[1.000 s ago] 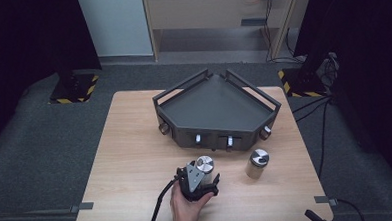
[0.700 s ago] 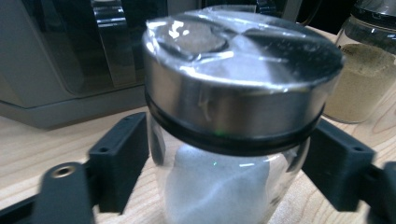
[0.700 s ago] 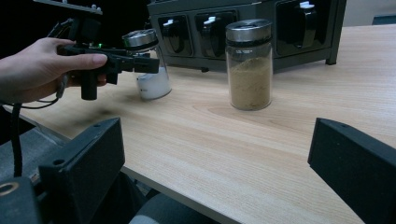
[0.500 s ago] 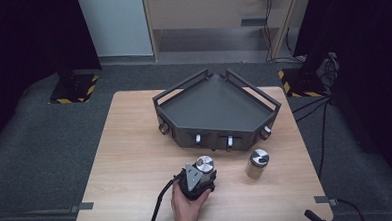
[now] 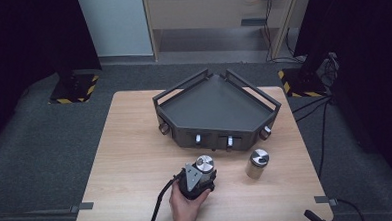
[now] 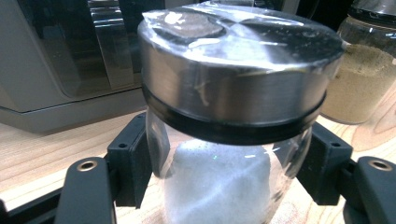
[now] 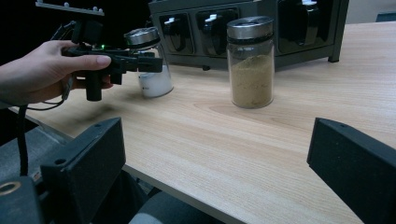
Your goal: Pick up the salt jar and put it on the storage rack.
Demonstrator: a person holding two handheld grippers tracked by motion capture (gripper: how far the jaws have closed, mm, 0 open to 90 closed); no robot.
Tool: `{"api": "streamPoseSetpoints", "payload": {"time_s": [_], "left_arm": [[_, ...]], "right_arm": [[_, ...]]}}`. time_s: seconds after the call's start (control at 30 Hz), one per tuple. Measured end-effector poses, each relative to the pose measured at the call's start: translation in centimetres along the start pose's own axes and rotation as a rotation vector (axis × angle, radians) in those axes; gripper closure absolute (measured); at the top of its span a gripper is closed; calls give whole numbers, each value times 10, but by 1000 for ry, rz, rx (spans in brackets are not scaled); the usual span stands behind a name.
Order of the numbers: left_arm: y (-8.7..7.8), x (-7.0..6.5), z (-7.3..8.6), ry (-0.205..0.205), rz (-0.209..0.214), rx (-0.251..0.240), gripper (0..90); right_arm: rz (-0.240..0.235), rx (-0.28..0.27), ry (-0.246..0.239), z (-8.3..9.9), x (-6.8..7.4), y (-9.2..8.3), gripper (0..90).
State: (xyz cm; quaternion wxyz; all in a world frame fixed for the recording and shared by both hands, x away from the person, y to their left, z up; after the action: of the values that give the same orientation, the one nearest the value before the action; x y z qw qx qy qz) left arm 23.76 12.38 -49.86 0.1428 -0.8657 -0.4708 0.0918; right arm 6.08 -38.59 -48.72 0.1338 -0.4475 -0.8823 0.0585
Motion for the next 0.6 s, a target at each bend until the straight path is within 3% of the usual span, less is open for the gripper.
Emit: {"api": "streamPoseSetpoints", "payload": {"time_s": [0.4, 0.43, 0.47, 0.6], "left_arm": [[1, 0, -8, 8, -4, 28, 297], [0, 0, -9, 6, -4, 31, 298], [0, 1, -10, -22, 2, 33, 298], [-3, 0, -15, -14, 6, 36, 299]], "right_arm": [[-5, -4, 0, 0, 1, 0, 47], [-6, -4, -1, -1, 1, 0, 47], [-7, -5, 1, 0, 1, 0, 47], [-7, -6, 2, 0, 1, -1, 47]]}}
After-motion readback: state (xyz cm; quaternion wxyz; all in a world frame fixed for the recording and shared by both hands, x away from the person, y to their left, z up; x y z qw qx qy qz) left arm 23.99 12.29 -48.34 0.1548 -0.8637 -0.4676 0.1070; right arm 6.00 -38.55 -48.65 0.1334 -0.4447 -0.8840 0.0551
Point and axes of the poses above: each handheld gripper's, and its own axes: y roughly forward along the jaws, z roughly out of its underside, x roughly to its left, the point moved 2 cm from there along y, roughly forward along the jaws, and after that the axes turned 1 degree about -z, right-handed, at the moved point
